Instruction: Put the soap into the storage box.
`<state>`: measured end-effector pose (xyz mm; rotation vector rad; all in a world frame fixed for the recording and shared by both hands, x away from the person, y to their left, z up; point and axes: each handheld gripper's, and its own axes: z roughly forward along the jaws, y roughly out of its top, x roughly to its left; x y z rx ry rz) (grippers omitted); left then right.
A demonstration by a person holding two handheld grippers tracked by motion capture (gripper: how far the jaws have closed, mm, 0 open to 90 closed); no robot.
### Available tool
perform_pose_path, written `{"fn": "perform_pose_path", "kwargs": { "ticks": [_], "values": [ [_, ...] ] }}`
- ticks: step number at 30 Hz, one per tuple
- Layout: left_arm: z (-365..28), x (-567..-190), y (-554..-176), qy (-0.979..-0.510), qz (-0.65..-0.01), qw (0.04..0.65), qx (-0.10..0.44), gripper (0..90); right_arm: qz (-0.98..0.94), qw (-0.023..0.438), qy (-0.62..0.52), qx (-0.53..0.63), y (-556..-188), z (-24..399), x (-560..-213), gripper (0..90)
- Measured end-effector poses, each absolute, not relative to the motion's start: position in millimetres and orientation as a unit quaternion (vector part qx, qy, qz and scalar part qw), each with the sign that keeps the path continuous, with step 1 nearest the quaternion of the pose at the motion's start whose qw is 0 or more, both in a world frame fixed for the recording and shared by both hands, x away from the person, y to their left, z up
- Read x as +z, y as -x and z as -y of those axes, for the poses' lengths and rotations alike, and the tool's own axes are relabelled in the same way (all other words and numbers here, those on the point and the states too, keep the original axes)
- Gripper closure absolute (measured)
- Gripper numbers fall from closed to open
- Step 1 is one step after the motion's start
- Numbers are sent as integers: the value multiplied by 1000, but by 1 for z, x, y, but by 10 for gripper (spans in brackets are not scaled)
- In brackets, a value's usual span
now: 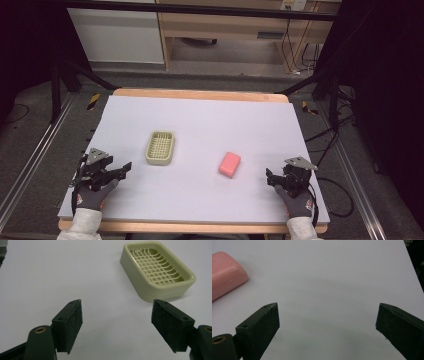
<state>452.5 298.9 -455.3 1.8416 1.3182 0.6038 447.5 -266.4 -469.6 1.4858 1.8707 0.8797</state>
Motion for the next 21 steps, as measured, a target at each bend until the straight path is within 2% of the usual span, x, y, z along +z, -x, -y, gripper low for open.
{"fn": "perform_pose_path", "kwargs": {
  "ticks": [21],
  "values": [
    [-251,-435,-444,-745,-477,411,219,274,-701,293,-563,326,-444,272,-469,69]
  ]
}}
